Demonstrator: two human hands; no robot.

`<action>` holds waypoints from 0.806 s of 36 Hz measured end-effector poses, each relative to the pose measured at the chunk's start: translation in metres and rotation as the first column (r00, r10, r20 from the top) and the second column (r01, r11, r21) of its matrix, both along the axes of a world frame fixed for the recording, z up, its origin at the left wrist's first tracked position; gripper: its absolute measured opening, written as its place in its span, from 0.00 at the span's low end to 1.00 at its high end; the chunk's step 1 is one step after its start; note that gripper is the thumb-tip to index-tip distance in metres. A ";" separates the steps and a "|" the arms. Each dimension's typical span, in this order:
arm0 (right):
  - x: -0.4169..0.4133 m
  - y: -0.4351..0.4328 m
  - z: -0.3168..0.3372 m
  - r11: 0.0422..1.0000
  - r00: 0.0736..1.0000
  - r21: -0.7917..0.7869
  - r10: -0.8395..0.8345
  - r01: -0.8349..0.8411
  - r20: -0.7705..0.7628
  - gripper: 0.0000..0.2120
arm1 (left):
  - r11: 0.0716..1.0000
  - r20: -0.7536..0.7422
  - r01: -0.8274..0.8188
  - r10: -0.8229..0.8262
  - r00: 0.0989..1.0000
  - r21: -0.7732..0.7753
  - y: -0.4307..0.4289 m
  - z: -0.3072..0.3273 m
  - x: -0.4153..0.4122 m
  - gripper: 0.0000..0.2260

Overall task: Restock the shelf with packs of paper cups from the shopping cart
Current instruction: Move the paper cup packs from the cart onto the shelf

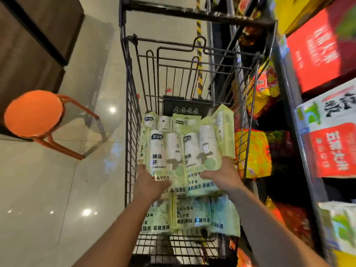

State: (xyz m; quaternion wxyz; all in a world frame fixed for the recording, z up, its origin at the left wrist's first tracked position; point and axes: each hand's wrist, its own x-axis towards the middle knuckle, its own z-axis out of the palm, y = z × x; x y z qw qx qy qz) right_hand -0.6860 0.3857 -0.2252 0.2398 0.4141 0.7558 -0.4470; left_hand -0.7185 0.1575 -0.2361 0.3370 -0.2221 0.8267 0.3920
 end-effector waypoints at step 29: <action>0.283 0.028 0.209 0.972 0.679 -0.235 -0.179 0.010 -0.712 0.39 | 0.913 -0.517 0.004 0.227 0.825 0.408 -0.010 0.229 0.233 0.47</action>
